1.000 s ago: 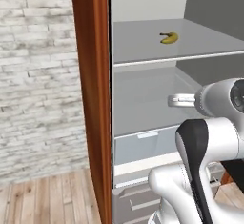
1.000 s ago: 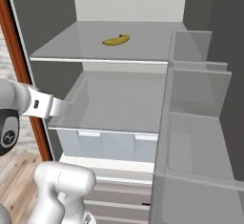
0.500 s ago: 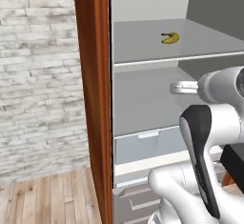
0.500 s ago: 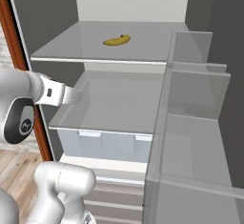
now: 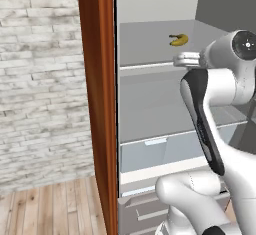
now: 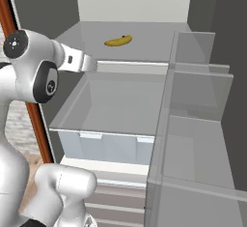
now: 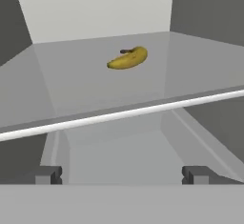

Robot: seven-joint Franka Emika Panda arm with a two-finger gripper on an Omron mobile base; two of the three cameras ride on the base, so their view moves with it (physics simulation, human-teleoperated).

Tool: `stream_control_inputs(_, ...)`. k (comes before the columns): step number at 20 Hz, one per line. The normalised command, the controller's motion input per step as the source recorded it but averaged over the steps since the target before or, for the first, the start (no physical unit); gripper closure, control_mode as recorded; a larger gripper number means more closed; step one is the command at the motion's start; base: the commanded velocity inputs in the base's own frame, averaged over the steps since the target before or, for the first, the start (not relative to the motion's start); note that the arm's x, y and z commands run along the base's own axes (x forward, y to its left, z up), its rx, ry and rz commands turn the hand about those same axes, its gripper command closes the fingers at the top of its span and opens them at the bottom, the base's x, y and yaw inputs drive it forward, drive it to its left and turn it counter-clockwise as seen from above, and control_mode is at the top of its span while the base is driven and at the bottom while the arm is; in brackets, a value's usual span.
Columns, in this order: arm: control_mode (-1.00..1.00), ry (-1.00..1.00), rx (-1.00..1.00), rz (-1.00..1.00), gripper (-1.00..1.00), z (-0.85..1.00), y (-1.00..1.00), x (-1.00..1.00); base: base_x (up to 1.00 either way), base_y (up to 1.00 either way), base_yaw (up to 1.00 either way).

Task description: Place the cold items (banana and broccoli) from the fridge in one tupperware on the dining counter. Place the warm items (kebab skewer and hot dog) in the stove area in another tupperware.

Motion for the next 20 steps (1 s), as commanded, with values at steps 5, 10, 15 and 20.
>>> stream_control_inputs(5, -1.00, 0.00, 0.00, -0.04, -1.00, 0.26, -0.12, 0.64, 0.00, 0.00, 0.00)
stream_control_inputs(10, -1.00, 0.03, 0.00, -0.14, -1.00, 0.04, -0.22, 0.55, 0.00, 0.00, 0.00)
stream_control_inputs(15, -1.00, 0.07, 0.00, -0.12, -1.00, 0.00, -0.21, 0.57, 0.00, 0.00, 0.00)
stream_control_inputs(20, -1.00, 0.00, 0.00, -0.03, -1.00, 0.00, -0.13, 0.49, 0.00, 0.00, 0.00)
